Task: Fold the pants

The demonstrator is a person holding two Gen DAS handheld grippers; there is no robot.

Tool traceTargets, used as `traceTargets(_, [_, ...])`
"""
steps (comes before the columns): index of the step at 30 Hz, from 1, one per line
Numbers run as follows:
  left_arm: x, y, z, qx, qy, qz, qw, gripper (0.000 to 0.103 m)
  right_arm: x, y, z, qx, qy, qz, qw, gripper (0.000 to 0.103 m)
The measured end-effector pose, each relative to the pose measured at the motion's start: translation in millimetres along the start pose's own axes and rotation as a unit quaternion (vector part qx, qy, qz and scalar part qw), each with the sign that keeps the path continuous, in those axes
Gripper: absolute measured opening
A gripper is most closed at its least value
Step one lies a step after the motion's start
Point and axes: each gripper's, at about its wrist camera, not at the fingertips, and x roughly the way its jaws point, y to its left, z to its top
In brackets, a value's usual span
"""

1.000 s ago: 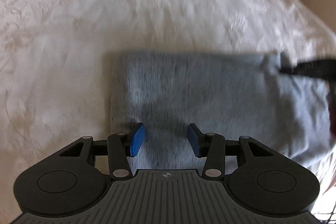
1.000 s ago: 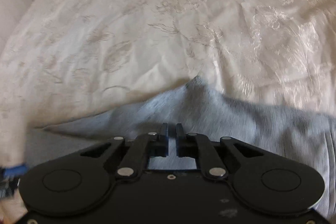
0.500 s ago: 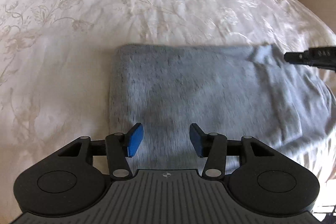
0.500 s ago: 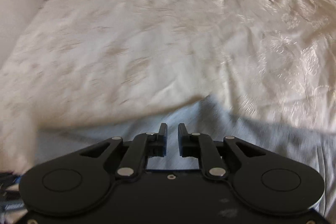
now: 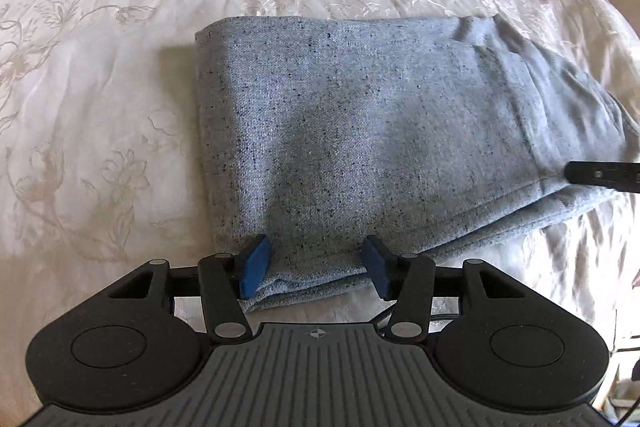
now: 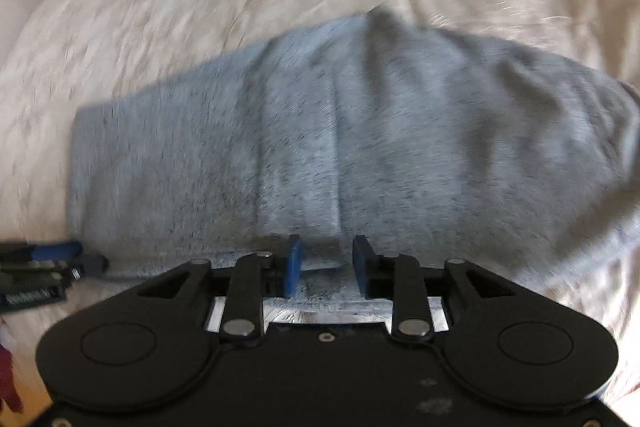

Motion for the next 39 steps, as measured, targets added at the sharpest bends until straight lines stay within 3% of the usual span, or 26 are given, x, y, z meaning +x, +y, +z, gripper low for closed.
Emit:
traceTargets(8, [-19.8,-6.8,-1.2,0.007,-0.021,-0.018,0.9996,0.05,-56.7,-32.8,-39.1,0.086,-0.057,-0.033,0.994,0.046])
traceTargets(12, [-39.8,-24.6,1.5,0.009,-0.049,-0.023,0.9985,0.05,-68.0,-62.0,-54.2,0.13,-0.066,-0.034,0.989,0.053])
traceTargets(18, [-38.1,-71.6,7.1,-0.012,-0.056,-0.018,0.9982,0.05,-71.8,-132.0,-56.9,0.167,-0.066,-0.059,0.982,0.053])
traceTargets(23, [-28.3,-112.7,8.1,-0.015,-0.054,-0.01,0.9984,0.05,-84.5,-193.3,-37.7,0.208,-0.127,-0.073,0.967,0.053])
traceTargets(26, [-22.6,-135.2,9.7,-0.009,-0.052,-0.003,0.9986,0.05,-84.5,-219.1,-21.7,0.21,-0.153,-0.076,0.963,0.047])
traceTargets(29, [-18.5,-153.8,13.6,-0.002,-0.051,0.008,0.9987,0.05,-64.9,-236.3,-11.1,0.199,-0.141,-0.072,0.967,0.045])
traceTargets(34, [-13.1,-174.4,26.5,-0.001,-0.052,0.025,0.9983,0.05,-15.9,-257.0,-21.7,0.203,-0.051,-0.065,0.976,0.039])
traceTargets(39, [-1.1,-184.8,42.8,-0.002,-0.047,0.037,0.9982,0.05,-23.4,-266.5,-31.0,0.211,-0.055,-0.028,0.976,0.042])
